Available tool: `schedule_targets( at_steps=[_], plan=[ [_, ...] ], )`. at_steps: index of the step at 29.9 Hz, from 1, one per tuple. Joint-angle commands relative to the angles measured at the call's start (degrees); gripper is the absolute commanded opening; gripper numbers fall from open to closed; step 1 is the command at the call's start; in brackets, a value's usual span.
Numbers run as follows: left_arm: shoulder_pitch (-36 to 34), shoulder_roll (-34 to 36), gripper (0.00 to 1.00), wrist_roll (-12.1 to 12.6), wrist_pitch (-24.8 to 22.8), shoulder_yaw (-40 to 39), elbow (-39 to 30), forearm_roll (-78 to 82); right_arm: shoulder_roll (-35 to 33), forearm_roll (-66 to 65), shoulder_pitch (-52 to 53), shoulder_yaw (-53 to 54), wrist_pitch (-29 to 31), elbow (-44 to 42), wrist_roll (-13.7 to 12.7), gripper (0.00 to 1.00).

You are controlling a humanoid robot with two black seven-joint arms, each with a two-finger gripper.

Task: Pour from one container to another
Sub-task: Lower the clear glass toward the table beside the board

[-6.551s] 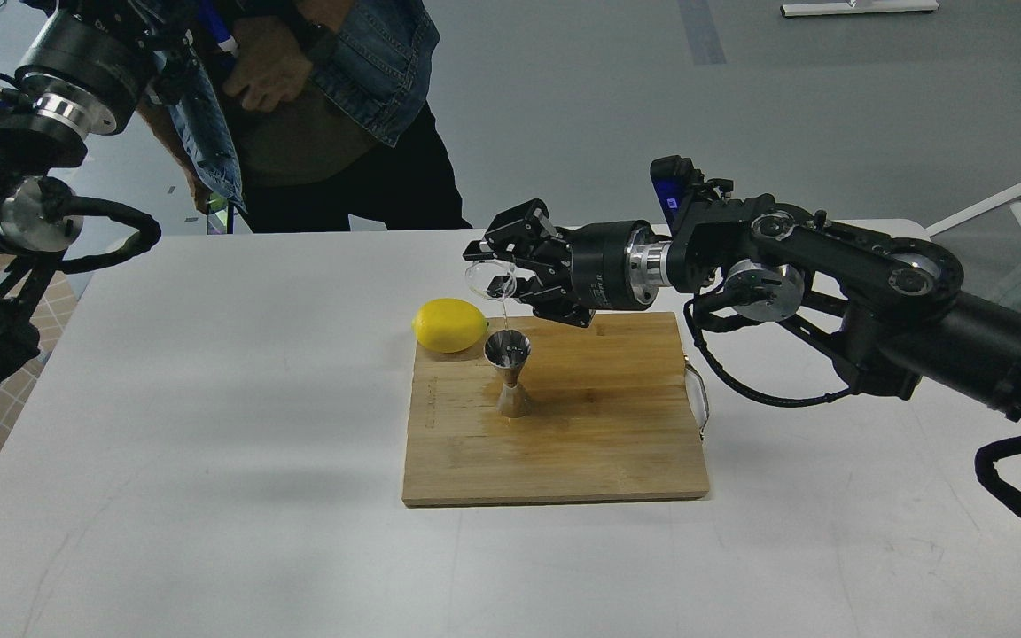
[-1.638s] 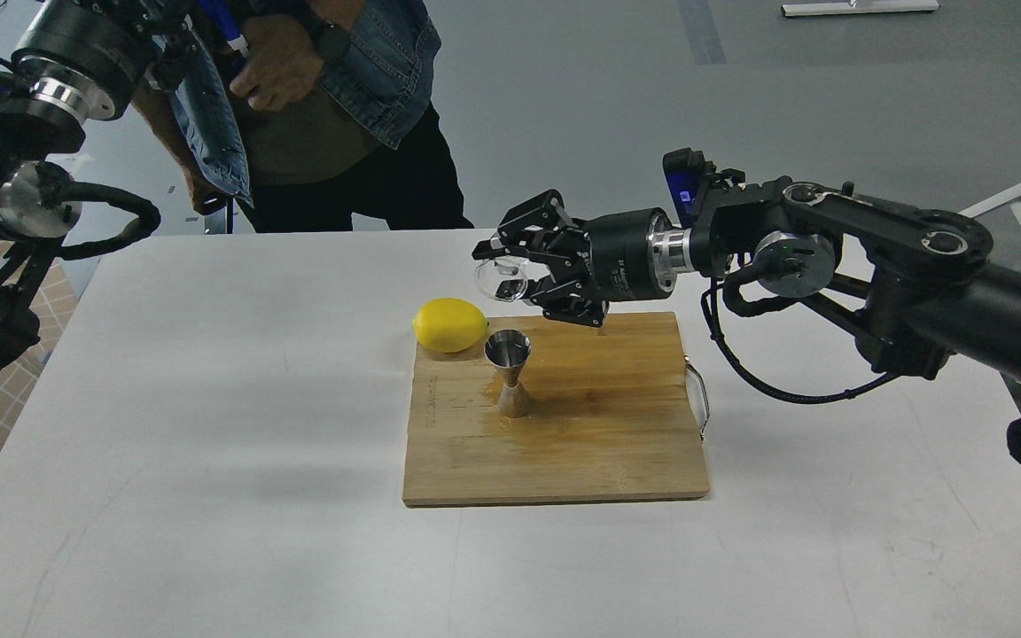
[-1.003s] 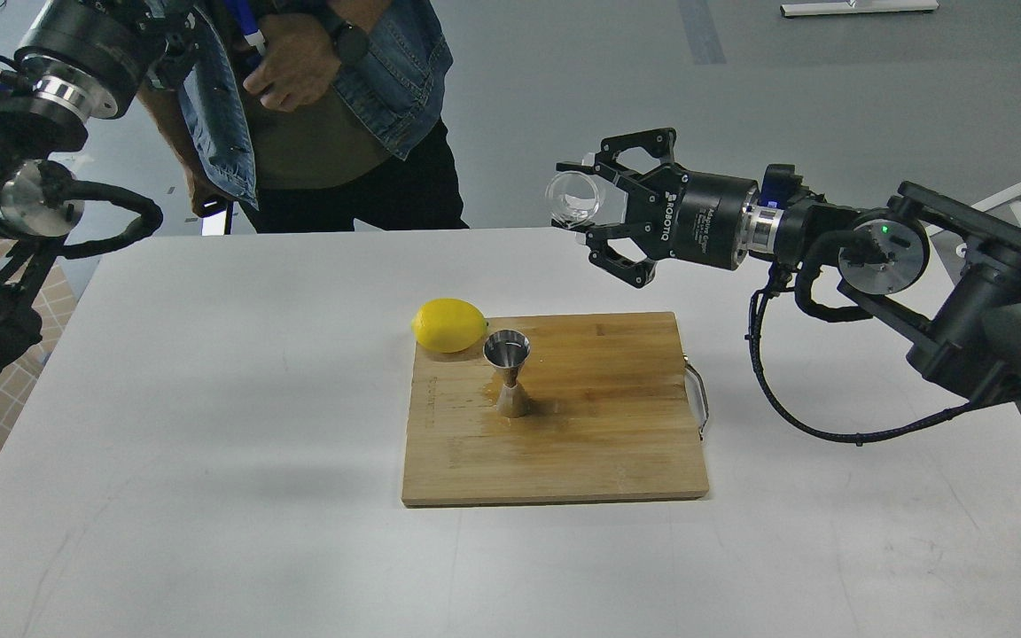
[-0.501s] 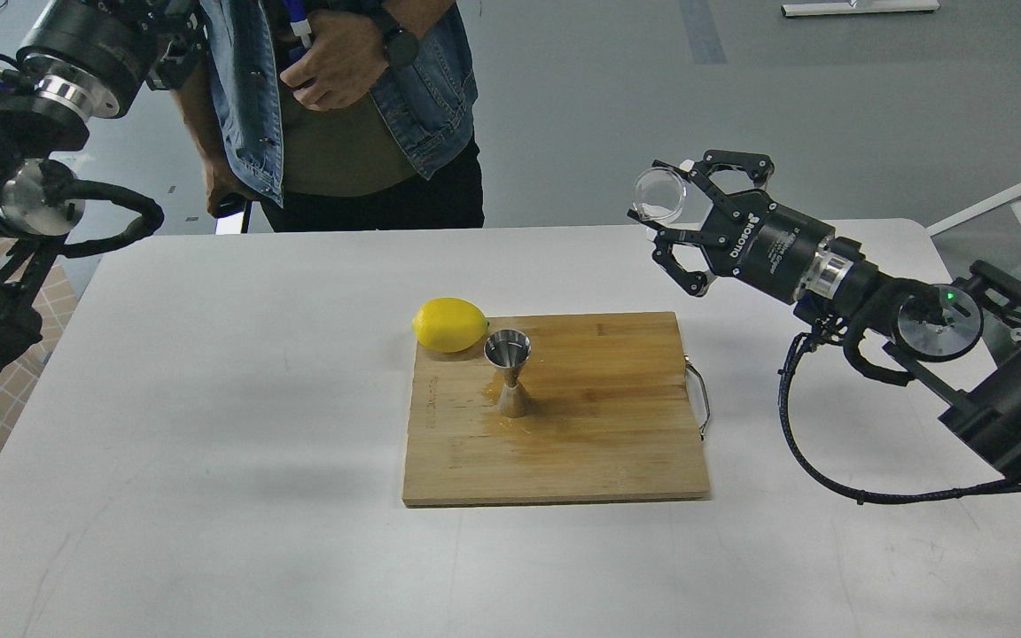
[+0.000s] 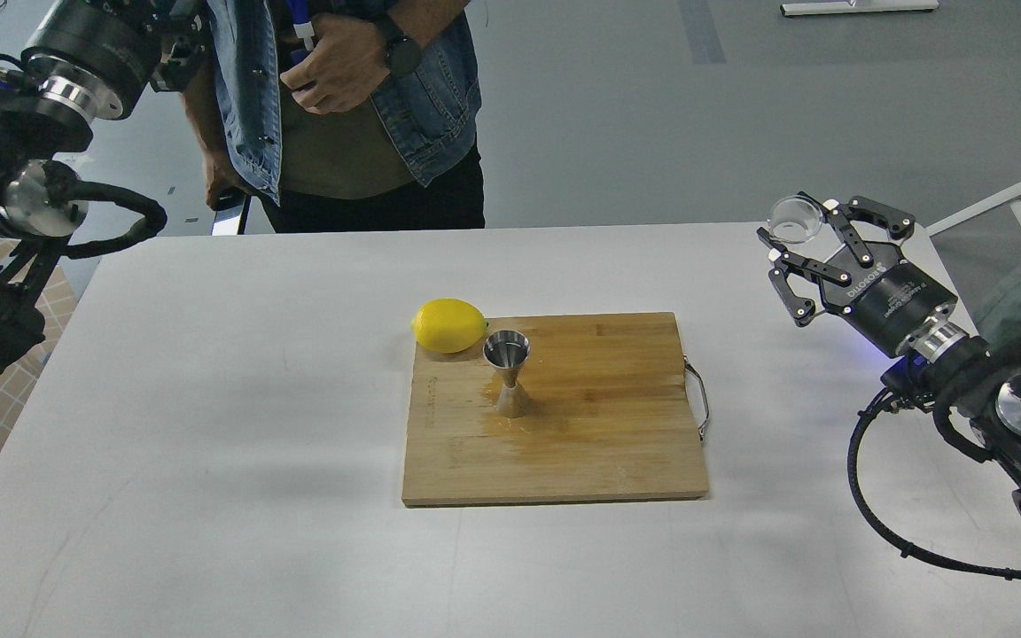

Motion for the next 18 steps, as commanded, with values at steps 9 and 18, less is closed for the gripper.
schedule_targets(
  at_steps=[9,18],
  plan=[
    [0.0,-0.8,0.98,0.0,0.0,0.1,0.0,0.1,3.0,1.6,-10.9,9.3,0.0,-0.3,0.1,0.45],
    [-0.1,-1.8,0.98,0.1,0.1,0.1,0.0,0.1,6.7,1.5,-14.0,12.5,0.0,-1.9,0.3,0.46]
  ],
)
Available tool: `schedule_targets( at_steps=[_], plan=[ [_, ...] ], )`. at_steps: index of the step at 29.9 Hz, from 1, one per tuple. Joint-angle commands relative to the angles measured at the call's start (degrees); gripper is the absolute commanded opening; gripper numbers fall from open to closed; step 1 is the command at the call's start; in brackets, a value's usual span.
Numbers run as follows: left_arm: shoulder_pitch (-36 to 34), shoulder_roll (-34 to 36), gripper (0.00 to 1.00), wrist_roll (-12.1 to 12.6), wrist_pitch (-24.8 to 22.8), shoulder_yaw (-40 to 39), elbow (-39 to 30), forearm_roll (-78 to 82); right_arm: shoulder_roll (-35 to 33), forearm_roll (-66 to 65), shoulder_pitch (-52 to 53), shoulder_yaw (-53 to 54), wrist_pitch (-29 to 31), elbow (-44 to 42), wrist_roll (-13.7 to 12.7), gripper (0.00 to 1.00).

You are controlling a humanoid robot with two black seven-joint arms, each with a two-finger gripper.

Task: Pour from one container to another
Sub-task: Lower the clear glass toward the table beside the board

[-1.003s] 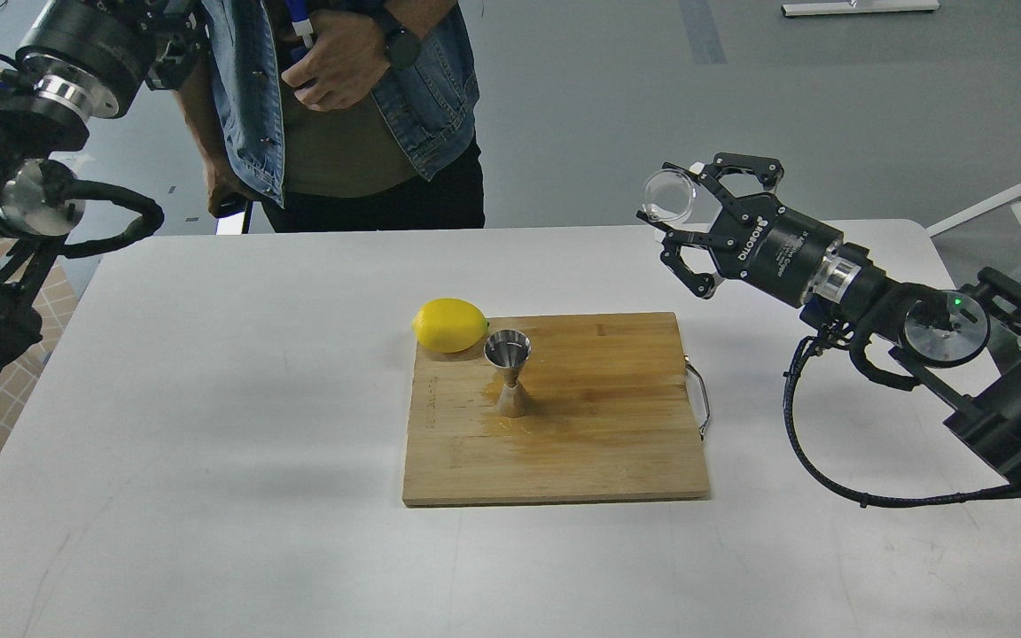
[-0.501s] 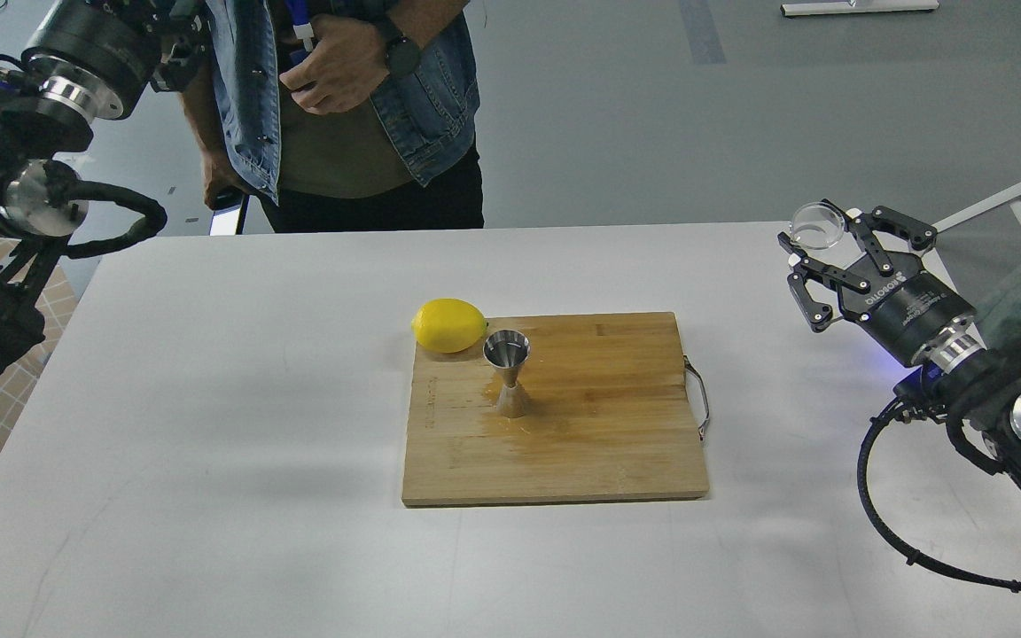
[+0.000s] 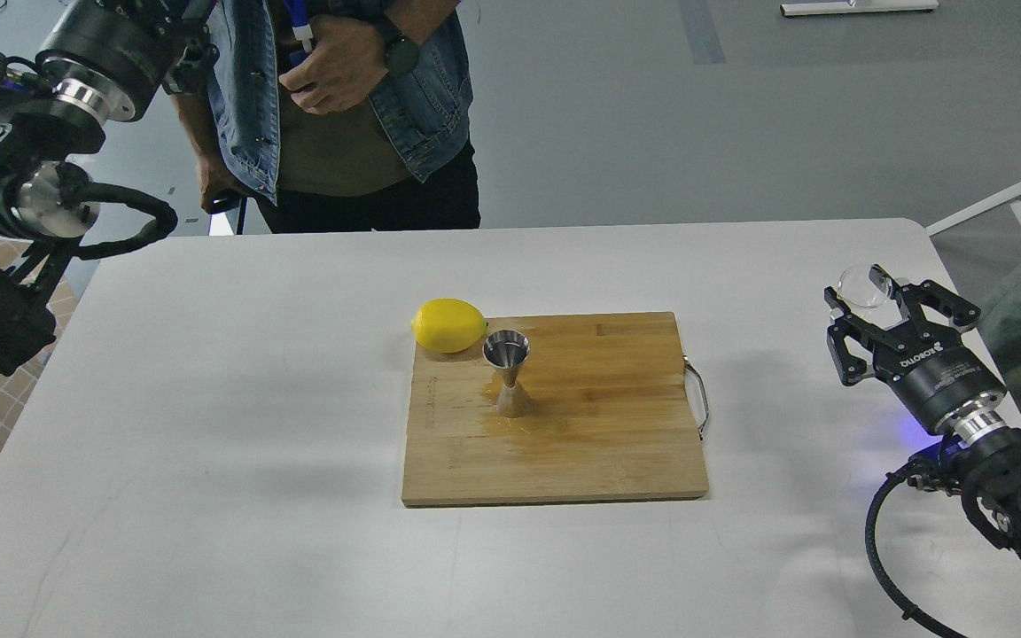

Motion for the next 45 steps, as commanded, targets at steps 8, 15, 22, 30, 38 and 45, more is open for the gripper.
schedule_targets(
  at_steps=[8,15,22,30,38,45],
  plan=[
    [-0.1,-0.4,0.98,0.0,0.1,0.0,0.0,0.0,1.6,1.2,-0.5,2.5,0.0,-2.9,0.1,0.46],
    [-0.1,-0.5,0.98,0.3,0.1,0.1,0.0,0.0,3.9,2.0,-0.2,3.2,0.0,-4.7,-0.1,0.45],
    [-0.3,-0.3,0.98,0.4,0.1,0.1,0.0,0.0,5.5,2.1,-0.1,3.8,0.0,-5.4,-0.1,0.45],
    [-0.3,-0.4,0.98,0.4,0.1,0.1,0.0,0.0,5.5,3.6,-0.1,4.2,-1.1,-5.5,-0.1,0.46],
    [-0.4,-0.2,0.98,0.4,0.1,0.1,0.0,0.0,5.6,3.5,-0.2,4.2,-3.7,-5.5,-0.1,0.45],
    [-0.4,-0.2,0.98,0.4,0.1,0.1,0.0,0.0,5.5,3.5,0.1,4.4,-5.9,-6.0,-0.1,0.46]
  ],
)
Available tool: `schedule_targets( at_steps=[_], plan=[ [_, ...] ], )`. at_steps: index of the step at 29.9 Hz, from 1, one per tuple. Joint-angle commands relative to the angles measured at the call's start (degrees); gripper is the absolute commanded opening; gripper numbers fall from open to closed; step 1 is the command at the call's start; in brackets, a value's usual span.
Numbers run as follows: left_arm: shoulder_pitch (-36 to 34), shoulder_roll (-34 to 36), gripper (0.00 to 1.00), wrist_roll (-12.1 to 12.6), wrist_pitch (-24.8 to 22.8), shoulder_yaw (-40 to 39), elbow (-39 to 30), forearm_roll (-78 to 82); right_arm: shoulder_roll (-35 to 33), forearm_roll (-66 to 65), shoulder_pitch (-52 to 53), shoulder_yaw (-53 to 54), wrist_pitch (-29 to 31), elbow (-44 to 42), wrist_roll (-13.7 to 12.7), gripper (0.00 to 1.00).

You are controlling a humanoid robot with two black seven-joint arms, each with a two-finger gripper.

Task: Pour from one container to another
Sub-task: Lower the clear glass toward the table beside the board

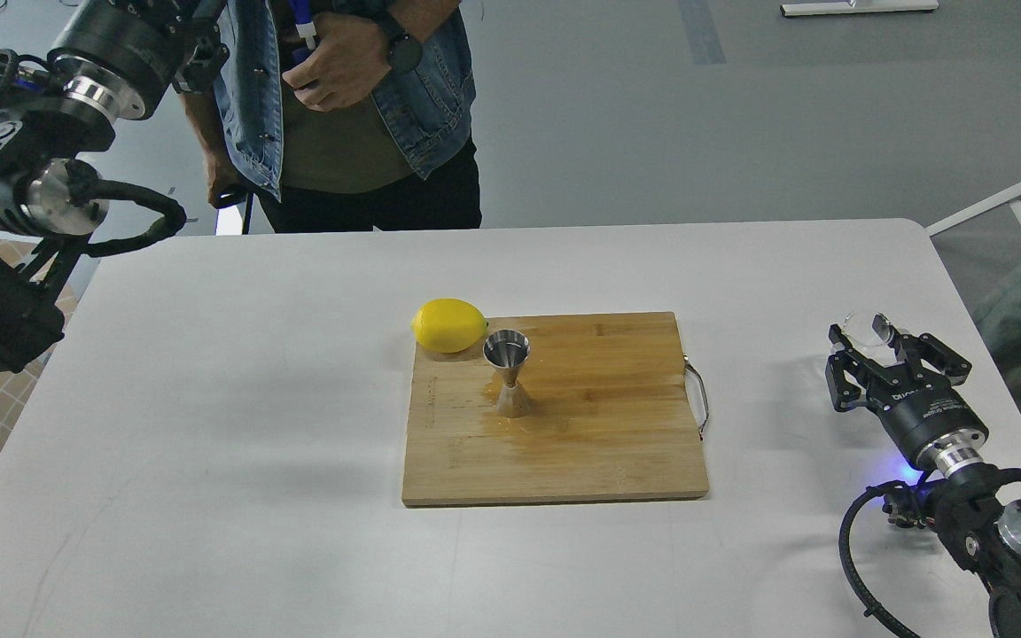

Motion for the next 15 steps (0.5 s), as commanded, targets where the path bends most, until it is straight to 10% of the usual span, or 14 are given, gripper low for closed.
schedule_targets(
  at_steps=[1,15],
  plan=[
    [0.0,0.0,0.98,0.0,0.0,0.0,0.1,0.0,-0.1,0.0,0.1,0.0,-0.6,-0.5,0.0,0.46],
    [-0.1,-0.1,0.98,0.0,0.0,0.0,0.5,0.0,1.9,0.5,0.7,1.8,-7.7,-0.5,-0.9,0.47]
  ],
)
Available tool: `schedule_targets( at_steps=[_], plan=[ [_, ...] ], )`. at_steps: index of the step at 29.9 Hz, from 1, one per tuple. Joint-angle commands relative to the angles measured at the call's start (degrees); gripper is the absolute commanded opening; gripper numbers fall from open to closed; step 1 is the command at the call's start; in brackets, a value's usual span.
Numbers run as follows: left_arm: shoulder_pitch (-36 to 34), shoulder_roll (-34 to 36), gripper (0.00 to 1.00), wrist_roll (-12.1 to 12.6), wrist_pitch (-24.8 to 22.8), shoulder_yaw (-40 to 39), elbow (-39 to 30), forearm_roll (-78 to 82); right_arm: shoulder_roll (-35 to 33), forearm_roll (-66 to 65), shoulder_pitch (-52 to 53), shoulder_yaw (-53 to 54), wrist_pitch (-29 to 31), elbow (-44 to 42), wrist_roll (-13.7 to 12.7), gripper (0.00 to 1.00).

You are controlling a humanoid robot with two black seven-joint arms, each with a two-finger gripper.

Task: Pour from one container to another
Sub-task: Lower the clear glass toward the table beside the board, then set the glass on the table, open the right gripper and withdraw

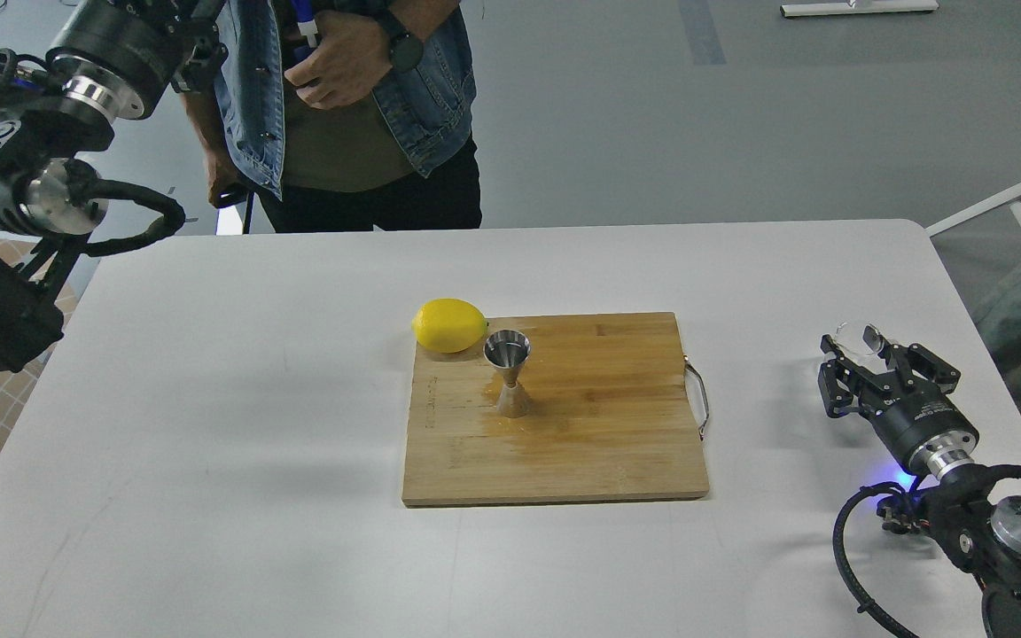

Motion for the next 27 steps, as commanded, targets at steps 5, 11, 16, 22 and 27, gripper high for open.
schedule_targets(
  at_steps=[5,11,16,22,27],
  plan=[
    [0.0,-0.1,0.98,0.0,0.0,0.0,0.4,0.0,0.8,0.0,0.8,1.1,-4.0,0.1,-0.1,0.47],
    [0.0,-0.1,0.98,0.0,-0.1,0.0,0.3,0.0,0.8,0.0,0.9,1.0,-4.5,0.3,-0.1,0.48],
    [0.0,0.0,0.98,0.0,-0.1,-0.1,0.3,0.0,0.7,-0.1,0.8,1.0,-4.6,0.3,-0.1,0.88],
    [0.0,0.1,0.98,0.0,-0.1,-0.1,0.3,0.0,0.5,-0.1,0.6,1.0,-4.5,0.5,-0.4,0.97],
    [-0.3,0.2,0.98,0.0,-0.1,-0.1,0.3,0.0,0.4,-0.1,0.3,1.2,-4.3,0.7,-0.4,0.98]
  ],
)
